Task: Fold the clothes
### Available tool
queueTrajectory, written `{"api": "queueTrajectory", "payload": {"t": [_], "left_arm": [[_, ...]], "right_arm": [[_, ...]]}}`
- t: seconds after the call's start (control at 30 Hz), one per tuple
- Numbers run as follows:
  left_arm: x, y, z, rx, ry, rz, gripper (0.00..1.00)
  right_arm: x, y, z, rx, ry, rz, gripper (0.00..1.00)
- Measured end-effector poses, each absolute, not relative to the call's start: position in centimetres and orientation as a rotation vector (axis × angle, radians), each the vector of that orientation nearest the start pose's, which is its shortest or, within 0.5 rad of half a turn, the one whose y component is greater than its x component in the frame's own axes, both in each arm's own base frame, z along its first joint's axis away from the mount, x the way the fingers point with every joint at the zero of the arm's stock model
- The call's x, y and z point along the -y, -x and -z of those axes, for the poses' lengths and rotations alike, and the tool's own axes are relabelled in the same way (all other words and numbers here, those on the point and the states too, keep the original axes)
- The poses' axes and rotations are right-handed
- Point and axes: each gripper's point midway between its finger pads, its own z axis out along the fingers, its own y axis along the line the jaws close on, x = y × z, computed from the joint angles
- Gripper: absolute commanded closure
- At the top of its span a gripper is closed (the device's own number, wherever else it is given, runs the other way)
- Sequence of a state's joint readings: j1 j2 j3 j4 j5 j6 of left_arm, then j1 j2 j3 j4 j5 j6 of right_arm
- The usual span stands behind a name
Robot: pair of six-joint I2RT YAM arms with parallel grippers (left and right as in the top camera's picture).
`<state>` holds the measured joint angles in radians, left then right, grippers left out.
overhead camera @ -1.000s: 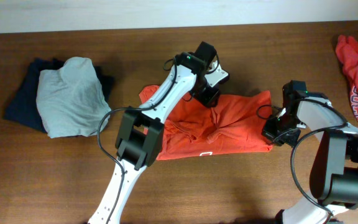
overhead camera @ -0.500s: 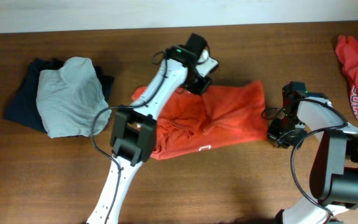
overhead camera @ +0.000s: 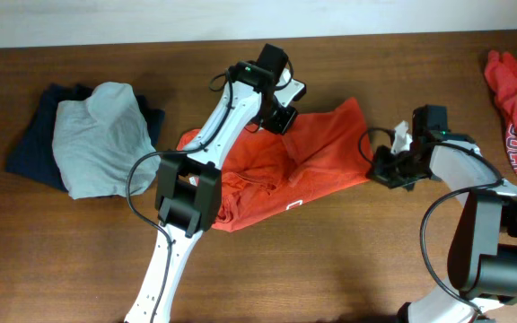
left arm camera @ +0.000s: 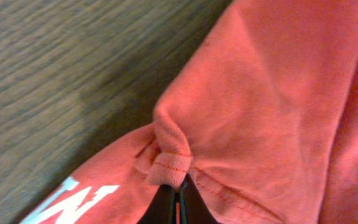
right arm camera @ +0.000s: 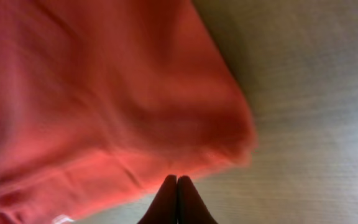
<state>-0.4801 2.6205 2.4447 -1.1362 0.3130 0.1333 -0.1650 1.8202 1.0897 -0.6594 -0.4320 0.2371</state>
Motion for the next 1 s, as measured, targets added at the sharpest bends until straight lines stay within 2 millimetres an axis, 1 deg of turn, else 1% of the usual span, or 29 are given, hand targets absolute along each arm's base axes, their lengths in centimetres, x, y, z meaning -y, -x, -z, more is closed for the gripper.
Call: {"api": "queueTrajectory", "payload": {"t": [0.1, 0.17, 0.23, 0.3, 0.37, 0.43, 0.53, 0.6, 0.73, 0.87, 1.0], "left_arm": [[30.8, -47.3, -3.2, -2.744, -0.935, 0.518, 0.97], [30.7, -47.2, -3.1, -2.745, -0.935, 0.518, 0.97], [30.7, -47.2, -3.1, -2.746, -0.934, 0.518, 0.97], [30.6, -47.2, -3.1, -2.749, -0.933, 0.518, 0.97], [30.6, -47.2, -3.1, -2.749, -0.933, 0.518, 0.97], [30.6, -47.2, -3.1, -2.749, -0.933, 0.518, 0.97], [30.6, -47.2, -3.1, -2.749, -0.933, 0.518, 0.97], [30.6, -47.3, -3.1, -2.749, -0.932, 0.514, 0.99], [30.3, -47.4, -3.0, -2.750, -0.930, 0.487, 1.00], [30.1, -47.9, -3.0, -2.746, -0.914, 0.466, 1.00], [29.7, -48.6, -3.1, -2.749, -0.858, 0.462, 1.00]], "right_arm": [[-1.7, -37.4, -3.1, -2.781, -0.519, -0.689, 0.96], [-1.8, -38.5, -3.1, -2.743, -0.537, -0.698, 0.96], [-1.8, -39.3, -2.4, -2.725, -0.562, -0.703, 0.96], [-2.1, -39.6, -1.1, -2.733, -0.573, -0.709, 0.96], [-2.5, -39.5, -0.1, -2.752, -0.596, -0.735, 0.96], [-2.6, -39.4, -0.1, -2.767, -0.626, -0.733, 0.96], [-2.0, -38.6, 0.0, -2.816, -0.700, -0.678, 0.96], [-1.4, -37.8, 0.1, -2.854, -0.743, -0.615, 0.96], [0.0, -36.2, 0.1, -2.910, -0.802, -0.474, 0.96], [0.9, -35.5, 0.1, -2.928, -0.820, -0.385, 0.96], [1.2, -35.4, 0.1, -2.930, -0.822, -0.353, 0.96]]}}
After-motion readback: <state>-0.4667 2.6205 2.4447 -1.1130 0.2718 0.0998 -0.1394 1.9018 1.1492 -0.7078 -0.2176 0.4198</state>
